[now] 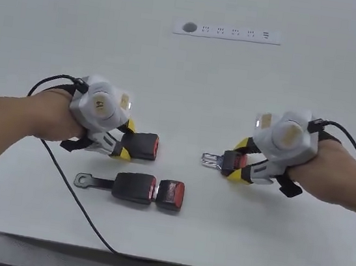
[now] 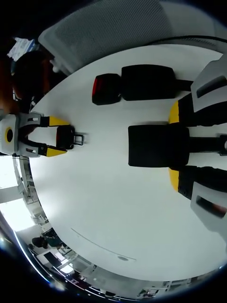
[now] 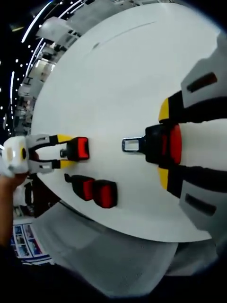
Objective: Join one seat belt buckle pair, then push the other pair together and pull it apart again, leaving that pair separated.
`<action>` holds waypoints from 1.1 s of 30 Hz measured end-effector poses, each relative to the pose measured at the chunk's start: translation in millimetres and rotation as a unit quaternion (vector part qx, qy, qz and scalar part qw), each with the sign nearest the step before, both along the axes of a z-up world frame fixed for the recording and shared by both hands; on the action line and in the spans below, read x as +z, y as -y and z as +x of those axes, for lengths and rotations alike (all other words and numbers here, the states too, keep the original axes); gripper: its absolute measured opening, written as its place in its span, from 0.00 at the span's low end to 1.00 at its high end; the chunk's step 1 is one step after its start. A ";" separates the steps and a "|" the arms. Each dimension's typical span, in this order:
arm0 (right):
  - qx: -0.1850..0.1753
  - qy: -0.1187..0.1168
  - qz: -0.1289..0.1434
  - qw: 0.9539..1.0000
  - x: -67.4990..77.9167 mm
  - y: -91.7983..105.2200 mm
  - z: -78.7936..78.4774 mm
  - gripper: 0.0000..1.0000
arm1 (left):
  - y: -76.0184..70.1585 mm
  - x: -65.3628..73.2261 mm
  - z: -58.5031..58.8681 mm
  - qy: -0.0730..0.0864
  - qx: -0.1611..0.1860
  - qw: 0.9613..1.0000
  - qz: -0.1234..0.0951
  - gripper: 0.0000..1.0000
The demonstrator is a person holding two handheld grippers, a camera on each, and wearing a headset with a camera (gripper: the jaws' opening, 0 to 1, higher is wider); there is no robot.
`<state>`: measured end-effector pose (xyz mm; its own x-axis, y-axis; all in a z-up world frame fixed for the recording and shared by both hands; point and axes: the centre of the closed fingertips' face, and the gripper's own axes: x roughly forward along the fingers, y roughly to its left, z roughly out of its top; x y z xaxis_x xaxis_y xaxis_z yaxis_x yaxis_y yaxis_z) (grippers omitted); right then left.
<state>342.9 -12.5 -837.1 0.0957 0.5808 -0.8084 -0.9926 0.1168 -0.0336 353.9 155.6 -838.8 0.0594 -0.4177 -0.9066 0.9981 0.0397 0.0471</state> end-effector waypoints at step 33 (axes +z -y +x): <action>0.034 0.012 0.001 0.999 -0.9 -85.9 13.8 0.34 | -2.5 -1.4 2.0 -0.004 -0.004 1.000 0.003 0.32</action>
<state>356.8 73.5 -838.0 0.0761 0.5874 -0.8057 -0.9971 0.0497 -0.0579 355.9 158.0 -840.2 0.0482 -0.4131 -0.9094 0.9988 0.0315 0.0387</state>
